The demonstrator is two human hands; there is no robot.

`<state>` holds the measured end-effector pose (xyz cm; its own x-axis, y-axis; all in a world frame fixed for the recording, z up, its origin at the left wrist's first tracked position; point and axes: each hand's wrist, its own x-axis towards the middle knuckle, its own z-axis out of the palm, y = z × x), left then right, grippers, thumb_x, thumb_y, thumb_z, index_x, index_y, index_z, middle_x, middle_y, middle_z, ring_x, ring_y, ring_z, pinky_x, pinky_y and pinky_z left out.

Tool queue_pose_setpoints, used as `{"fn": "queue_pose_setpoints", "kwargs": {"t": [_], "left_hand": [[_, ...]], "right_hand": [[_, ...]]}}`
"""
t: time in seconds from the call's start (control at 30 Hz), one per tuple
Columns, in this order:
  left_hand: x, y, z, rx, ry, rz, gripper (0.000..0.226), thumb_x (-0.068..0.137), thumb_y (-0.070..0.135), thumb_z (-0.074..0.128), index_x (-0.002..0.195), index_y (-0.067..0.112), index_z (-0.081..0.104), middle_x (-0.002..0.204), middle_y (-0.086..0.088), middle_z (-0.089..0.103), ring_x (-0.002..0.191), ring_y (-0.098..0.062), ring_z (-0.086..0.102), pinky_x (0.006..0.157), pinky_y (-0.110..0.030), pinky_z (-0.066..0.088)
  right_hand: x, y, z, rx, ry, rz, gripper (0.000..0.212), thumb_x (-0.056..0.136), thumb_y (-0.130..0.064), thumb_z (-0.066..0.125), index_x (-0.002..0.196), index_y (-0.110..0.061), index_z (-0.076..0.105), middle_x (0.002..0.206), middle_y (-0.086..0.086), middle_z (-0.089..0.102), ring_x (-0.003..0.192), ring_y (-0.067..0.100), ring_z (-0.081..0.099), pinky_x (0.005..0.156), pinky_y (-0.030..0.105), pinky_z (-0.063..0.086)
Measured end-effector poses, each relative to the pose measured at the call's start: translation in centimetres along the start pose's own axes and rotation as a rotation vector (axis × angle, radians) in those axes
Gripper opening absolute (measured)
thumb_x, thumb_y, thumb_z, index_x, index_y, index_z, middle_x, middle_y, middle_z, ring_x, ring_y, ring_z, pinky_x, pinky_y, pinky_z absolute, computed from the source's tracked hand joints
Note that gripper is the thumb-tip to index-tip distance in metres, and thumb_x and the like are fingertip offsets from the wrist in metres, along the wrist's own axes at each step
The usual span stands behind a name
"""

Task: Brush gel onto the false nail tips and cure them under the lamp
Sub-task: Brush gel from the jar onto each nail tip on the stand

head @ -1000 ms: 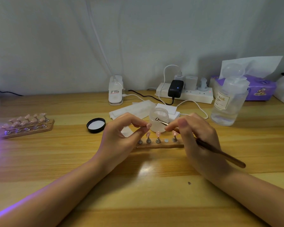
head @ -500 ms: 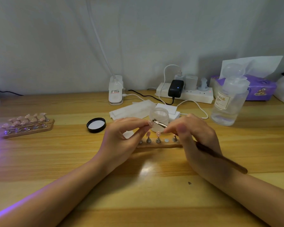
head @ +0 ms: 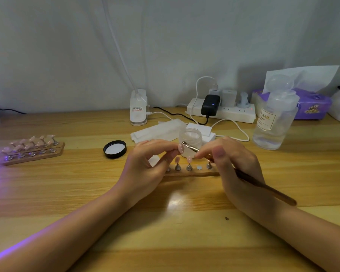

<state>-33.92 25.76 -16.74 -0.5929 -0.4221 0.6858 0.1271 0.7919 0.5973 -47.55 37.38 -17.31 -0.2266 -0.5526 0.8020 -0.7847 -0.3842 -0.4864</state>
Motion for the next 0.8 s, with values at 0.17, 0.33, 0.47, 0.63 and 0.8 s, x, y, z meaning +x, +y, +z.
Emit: {"fn": "queue_pose_setpoints", "kwargs": {"t": [0.17,0.33,0.47,0.63,0.8], "left_hand": [[0.23,0.08,0.25,-0.009,0.002,-0.015,0.026,0.080,0.007,0.058,0.093,0.030,0.062,0.081,0.009,0.068,0.079,-0.003,0.063,0.077,-0.032,0.049],[0.06,0.05,0.01,-0.018,-0.026,-0.038,0.022,0.081,0.010,0.058,0.091,0.029,0.063,0.080,0.004,0.069,0.078,-0.007,0.064,0.078,-0.033,0.050],[0.15,0.19,-0.04,-0.024,-0.029,-0.038,0.022,0.081,0.010,0.059,0.091,0.029,0.063,0.079,0.004,0.069,0.076,-0.005,0.063,0.075,-0.029,0.050],[0.05,0.10,-0.03,-0.001,-0.002,-0.047,0.026,0.080,0.013,0.059,0.090,0.037,0.060,0.083,0.016,0.067,0.081,-0.001,0.062,0.078,-0.027,0.049],[0.01,0.12,-0.08,-0.004,-0.005,-0.042,0.026,0.080,0.012,0.059,0.090,0.036,0.061,0.084,0.015,0.067,0.082,0.000,0.062,0.077,-0.017,0.048]], "right_hand": [[-0.21,0.09,-0.04,0.028,-0.016,-0.015,0.058,0.098,-0.042,0.025,0.070,-0.012,0.067,0.075,-0.022,0.056,0.073,-0.003,0.054,0.074,0.031,0.041],[-0.04,-0.03,-0.20,0.033,0.048,-0.010,0.048,0.098,-0.042,0.023,0.073,-0.025,0.061,0.075,-0.023,0.054,0.073,-0.002,0.055,0.070,0.035,0.044],[0.11,0.10,0.01,-0.043,0.000,-0.031,0.050,0.097,-0.043,0.026,0.084,-0.017,0.067,0.082,-0.017,0.060,0.077,0.004,0.057,0.072,0.035,0.045],[-0.15,0.22,0.09,-0.043,0.010,-0.061,0.058,0.098,-0.040,0.026,0.068,-0.012,0.068,0.072,-0.020,0.057,0.072,-0.009,0.052,0.075,0.027,0.039],[-0.33,0.34,-0.07,-0.072,0.044,-0.094,0.058,0.099,-0.038,0.026,0.070,-0.011,0.068,0.071,-0.010,0.063,0.071,0.006,0.058,0.074,0.037,0.042]]}}
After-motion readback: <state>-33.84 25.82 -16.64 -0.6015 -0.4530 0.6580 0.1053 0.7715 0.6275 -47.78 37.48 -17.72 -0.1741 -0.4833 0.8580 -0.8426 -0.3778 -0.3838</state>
